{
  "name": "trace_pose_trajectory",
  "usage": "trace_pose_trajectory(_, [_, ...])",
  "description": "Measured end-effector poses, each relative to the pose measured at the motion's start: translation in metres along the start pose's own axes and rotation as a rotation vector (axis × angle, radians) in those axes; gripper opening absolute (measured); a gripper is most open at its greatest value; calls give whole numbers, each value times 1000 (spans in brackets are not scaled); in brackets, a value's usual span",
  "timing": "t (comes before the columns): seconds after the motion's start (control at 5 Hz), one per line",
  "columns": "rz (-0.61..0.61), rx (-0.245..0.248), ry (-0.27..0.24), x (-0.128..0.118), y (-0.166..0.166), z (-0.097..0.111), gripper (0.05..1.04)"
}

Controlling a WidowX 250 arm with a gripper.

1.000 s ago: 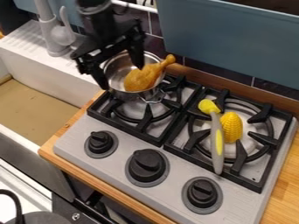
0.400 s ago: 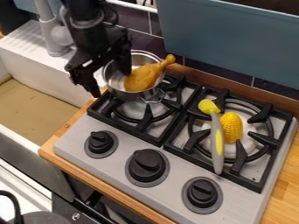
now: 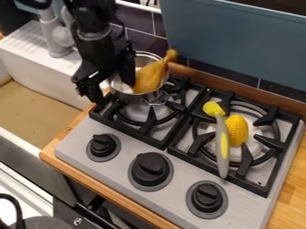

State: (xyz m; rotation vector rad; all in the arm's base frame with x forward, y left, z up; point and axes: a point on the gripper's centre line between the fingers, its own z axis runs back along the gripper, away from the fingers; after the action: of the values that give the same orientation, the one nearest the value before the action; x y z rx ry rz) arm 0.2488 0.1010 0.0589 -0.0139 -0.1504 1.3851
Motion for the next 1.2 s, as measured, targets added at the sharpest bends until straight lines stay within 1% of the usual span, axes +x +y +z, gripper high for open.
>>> trace_pose_trajectory(0.2, [21, 33, -9, -1, 3, -5, 954])
trace_pose_trajectory(0.4, [44, 52, -24, -4, 5, -8, 682])
trace_pose_trajectory(0.6, [107, 106, -33, -9, 8, -13, 388])
trace_pose_trajectory(0.8, [133, 129, -26, -14, 10, -13, 174])
trace_pose_trajectory(1.0, [163, 149, -7, -17, 10, -9, 82])
trace_pose_trajectory(1.2, [227, 169, -4, -26, 11, -6, 77])
